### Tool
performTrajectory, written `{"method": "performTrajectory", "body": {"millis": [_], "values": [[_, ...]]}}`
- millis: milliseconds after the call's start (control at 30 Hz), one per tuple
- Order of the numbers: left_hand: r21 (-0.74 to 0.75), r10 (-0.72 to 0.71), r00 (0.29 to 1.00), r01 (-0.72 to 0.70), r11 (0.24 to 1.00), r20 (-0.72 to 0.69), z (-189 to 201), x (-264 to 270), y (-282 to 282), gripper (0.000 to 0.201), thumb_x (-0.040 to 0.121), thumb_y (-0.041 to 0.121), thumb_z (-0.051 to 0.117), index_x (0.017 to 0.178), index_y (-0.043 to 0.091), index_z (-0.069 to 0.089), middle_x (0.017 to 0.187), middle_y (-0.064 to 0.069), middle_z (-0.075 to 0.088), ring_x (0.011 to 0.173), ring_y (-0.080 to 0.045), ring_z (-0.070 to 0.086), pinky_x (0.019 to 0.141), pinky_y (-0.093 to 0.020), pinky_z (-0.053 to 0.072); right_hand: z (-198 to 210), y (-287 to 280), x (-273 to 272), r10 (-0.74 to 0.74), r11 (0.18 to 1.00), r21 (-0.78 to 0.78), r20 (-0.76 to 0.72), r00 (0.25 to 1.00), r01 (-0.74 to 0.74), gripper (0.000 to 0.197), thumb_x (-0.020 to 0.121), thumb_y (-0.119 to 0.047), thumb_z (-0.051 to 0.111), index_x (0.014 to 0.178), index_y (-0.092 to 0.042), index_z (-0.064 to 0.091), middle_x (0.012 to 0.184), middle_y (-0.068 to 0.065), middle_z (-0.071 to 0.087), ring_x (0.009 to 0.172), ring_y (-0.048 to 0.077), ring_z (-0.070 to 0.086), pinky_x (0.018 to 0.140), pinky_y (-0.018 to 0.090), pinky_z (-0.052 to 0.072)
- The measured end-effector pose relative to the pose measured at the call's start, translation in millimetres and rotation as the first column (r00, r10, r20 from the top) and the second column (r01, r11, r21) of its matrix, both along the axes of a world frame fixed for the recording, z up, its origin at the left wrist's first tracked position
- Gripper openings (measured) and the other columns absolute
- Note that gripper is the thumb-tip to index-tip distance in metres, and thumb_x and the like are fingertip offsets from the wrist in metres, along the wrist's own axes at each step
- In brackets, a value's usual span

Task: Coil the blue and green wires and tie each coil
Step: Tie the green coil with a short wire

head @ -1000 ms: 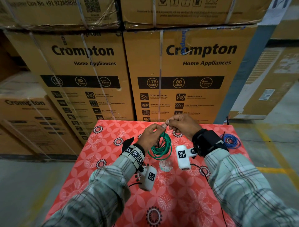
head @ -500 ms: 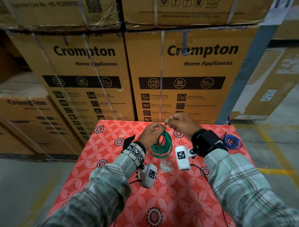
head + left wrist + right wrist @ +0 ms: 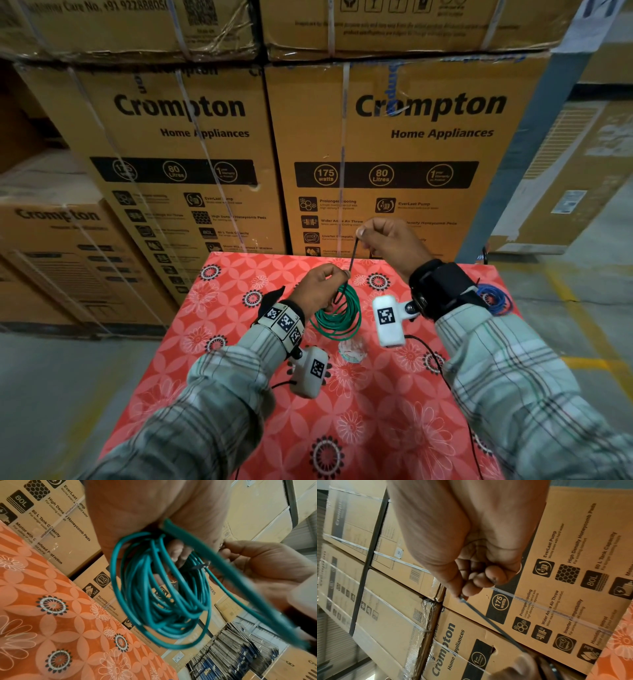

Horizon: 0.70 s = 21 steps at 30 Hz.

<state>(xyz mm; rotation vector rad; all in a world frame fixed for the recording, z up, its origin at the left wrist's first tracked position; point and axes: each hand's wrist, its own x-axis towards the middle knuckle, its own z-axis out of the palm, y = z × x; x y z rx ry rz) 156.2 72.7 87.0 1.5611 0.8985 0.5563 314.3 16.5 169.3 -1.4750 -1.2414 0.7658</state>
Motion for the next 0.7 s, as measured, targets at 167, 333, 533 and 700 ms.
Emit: {"method": "performTrajectory", "body": {"millis": [167, 333, 533, 700], "values": [[-0.006, 0.092, 0.996, -0.092, 0.996, -0.013, -7, -3, 1, 0.028, 0.092, 0.038, 0.058, 0.079, 0.014, 0.052, 0.057, 0.006, 0.042, 0.041, -0.013, 0.039, 0.046, -0.024, 0.041, 19, -1, -5, 0.005, 0.997, 0.080, 0.020, 1.000, -0.007, 0.023, 0.096, -0.013, 0.051, 0.092, 0.008, 0.061, 0.069, -0.006, 0.057, 0.059, -0.010, 0.052, 0.066, 0.014, 0.038], [-0.069, 0.084, 0.996, -0.083, 0.994, 0.004, -5, -3, -2, 0.029, 0.093, 0.037, 0.057, 0.075, 0.017, 0.048, 0.052, 0.006, 0.036, 0.039, -0.012, 0.036, 0.047, -0.025, 0.040, 26, -2, -8, -0.033, 0.990, 0.139, 0.000, 0.999, 0.032, 0.018, 0.097, -0.014, 0.050, 0.085, -0.007, 0.062, 0.070, -0.004, 0.056, 0.060, -0.005, 0.050, 0.062, 0.011, 0.042], [-0.086, 0.085, 0.995, -0.081, 0.993, 0.053, 2, 1, -5, 0.026, 0.094, 0.034, 0.057, 0.081, 0.012, 0.048, 0.050, 0.005, 0.033, 0.039, -0.012, 0.034, 0.046, -0.024, 0.039, 1, -1, -6, -0.045, 0.999, -0.026, -0.005, 0.999, 0.045, 0.023, 0.096, -0.035, 0.053, 0.089, -0.014, 0.060, 0.082, -0.005, 0.057, 0.071, 0.007, 0.050, 0.066, 0.024, 0.042], [-0.102, 0.082, 0.995, -0.076, 0.992, 0.050, 8, 4, -8, 0.025, 0.096, 0.033, 0.054, 0.085, 0.011, 0.049, 0.051, 0.004, 0.033, 0.038, -0.010, 0.032, 0.043, -0.022, 0.037, -36, -2, -14, 0.016, 0.977, -0.215, 0.012, 1.000, -0.013, 0.022, 0.094, -0.024, 0.060, 0.074, -0.015, 0.058, 0.068, -0.003, 0.049, 0.061, 0.011, 0.043, 0.053, 0.021, 0.036]]}}
